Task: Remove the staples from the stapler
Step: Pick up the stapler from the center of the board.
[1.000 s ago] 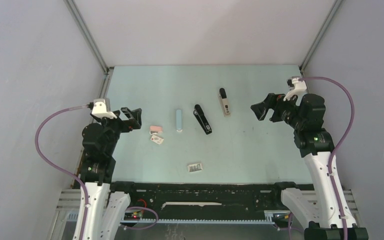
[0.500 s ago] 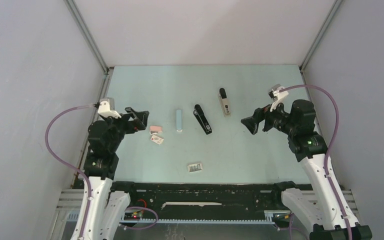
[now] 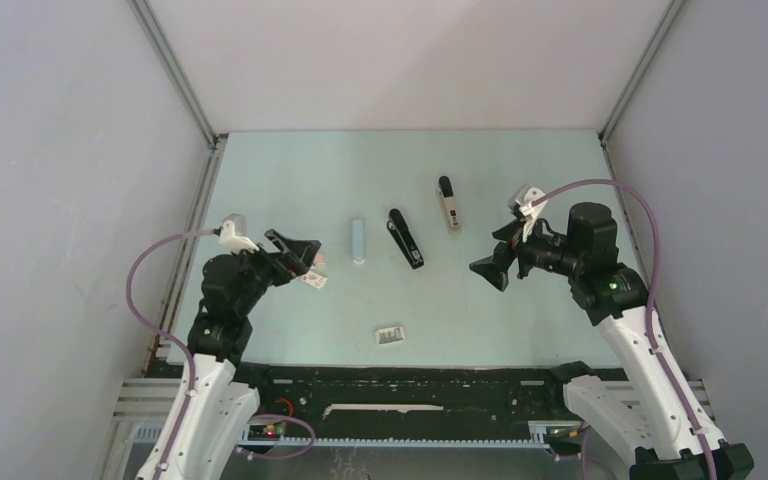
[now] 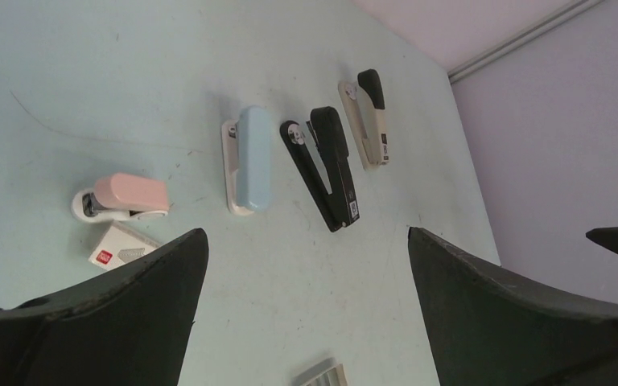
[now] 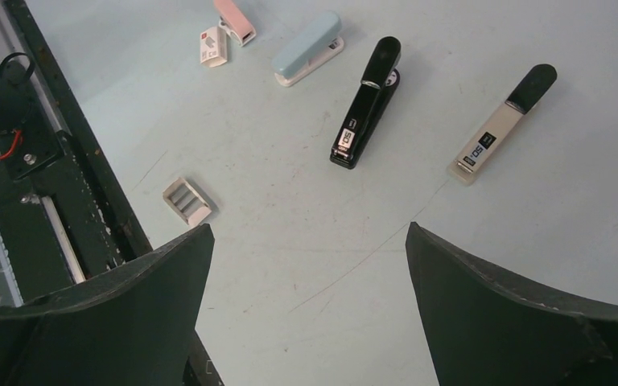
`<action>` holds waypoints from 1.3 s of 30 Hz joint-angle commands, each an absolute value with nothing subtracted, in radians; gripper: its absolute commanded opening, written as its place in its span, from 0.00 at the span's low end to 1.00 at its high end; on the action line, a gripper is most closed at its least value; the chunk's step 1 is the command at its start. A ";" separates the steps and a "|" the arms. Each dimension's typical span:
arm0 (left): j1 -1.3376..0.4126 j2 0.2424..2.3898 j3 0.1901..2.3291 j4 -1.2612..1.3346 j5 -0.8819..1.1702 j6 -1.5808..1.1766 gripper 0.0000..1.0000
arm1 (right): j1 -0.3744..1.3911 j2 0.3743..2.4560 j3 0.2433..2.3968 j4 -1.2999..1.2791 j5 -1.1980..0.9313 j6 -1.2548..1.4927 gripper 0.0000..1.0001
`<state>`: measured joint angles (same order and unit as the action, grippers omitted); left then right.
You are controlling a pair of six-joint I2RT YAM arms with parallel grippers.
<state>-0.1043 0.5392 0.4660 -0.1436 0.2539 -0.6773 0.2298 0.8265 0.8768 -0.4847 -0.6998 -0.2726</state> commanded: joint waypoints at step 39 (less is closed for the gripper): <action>-0.227 0.531 0.333 -0.079 -0.071 -0.767 1.00 | 0.251 0.824 0.868 -0.488 -0.758 -0.336 1.00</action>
